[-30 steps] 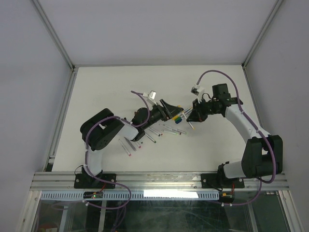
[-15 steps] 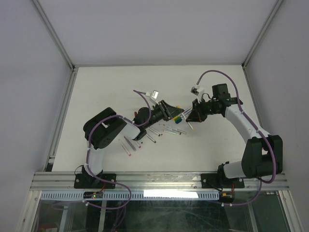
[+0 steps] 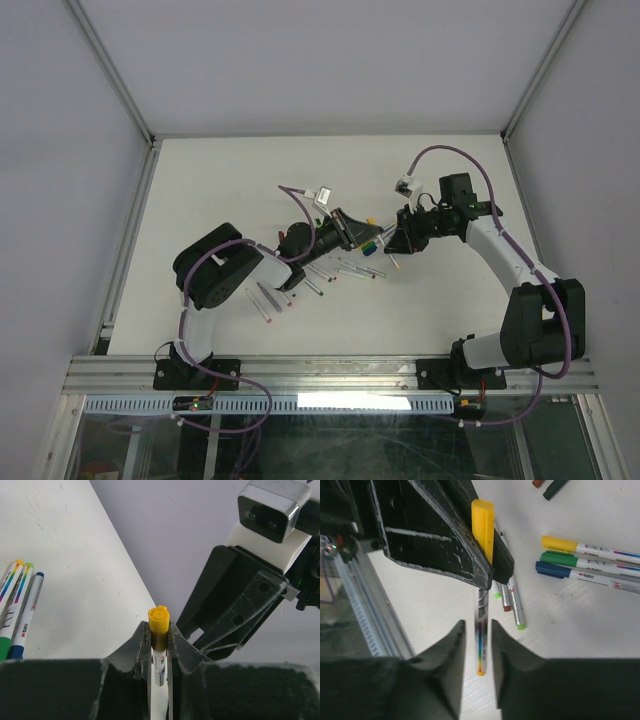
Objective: Open the pen caps
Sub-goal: Open the pen cap from the pen.
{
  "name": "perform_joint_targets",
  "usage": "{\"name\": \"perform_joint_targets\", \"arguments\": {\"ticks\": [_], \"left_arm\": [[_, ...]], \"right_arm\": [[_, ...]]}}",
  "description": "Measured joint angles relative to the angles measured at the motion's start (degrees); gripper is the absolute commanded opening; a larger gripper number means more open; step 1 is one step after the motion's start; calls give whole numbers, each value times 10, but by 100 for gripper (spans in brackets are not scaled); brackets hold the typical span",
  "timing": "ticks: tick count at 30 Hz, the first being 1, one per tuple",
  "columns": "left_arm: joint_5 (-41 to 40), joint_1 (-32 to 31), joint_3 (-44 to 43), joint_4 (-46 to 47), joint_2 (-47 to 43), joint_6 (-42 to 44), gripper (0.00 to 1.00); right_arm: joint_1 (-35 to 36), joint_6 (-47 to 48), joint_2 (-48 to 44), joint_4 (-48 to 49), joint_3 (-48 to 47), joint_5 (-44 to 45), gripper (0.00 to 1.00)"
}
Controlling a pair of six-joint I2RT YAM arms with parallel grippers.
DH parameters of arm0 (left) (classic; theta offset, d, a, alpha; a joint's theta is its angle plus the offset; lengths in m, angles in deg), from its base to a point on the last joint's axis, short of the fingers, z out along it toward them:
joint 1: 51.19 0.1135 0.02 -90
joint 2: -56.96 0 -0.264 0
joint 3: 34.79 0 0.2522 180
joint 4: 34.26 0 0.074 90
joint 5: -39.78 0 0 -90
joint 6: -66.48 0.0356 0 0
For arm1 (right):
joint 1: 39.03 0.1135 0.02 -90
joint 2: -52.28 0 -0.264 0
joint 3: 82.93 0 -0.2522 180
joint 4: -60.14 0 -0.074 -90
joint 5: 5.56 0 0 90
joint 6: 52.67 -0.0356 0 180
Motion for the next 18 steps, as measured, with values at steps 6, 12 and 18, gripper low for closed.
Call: {"name": "perform_joint_targets", "arguments": {"ticks": [6,12,18], "left_arm": [[-9,-19,1,8,0,36,0],[-10,-31,2,30,-1,53,0],[-21,-31,8,43,-2,60,0]], "right_arm": [[0,-19,0,12,0,-25,51],[0,-36,-1,35,9,-34,41],[0,-45,-1,41,15,-35,35]]}}
